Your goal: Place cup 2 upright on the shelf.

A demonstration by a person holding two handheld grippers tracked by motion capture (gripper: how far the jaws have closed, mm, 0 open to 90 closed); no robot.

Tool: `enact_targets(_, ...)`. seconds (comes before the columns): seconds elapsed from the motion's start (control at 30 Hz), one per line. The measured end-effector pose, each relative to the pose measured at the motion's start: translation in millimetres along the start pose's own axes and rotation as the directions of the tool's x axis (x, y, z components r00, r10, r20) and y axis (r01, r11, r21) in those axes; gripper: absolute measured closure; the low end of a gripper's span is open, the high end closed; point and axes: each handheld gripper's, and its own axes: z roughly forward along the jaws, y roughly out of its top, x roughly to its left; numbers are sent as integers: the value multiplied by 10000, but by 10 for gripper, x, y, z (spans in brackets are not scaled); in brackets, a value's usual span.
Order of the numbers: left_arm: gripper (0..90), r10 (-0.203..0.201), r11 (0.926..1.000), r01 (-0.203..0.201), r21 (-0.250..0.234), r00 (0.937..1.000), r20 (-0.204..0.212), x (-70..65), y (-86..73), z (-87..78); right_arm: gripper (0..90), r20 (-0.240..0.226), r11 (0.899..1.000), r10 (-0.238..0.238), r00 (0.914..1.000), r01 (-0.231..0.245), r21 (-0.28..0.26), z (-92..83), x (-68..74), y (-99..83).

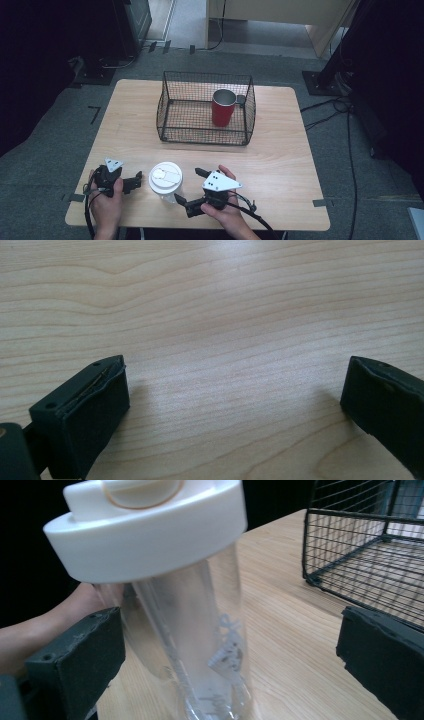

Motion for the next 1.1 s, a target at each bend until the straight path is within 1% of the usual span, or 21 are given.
enact_targets(0.3,0,-2,10000,2,-1,10000,0,0,0,0,0,-276,9999,-147,9995,147,14,145,119,34)
enact_targets(0.6,0,-2,10000,2,-1,10000,0,0,0,0,0,-293,9997,-235,9993,236,14,272,180,51)
enact_targets(0.77,0,-4,10000,4,-3,10000,0,0,0,0,0,-115,9994,-345,9993,344,-77,341,207,67)
enact_targets(1.1,0,-4,10000,4,-4,10000,2,0,0,0,0,-27,9992,-403,9992,403,-70,413,223,104)
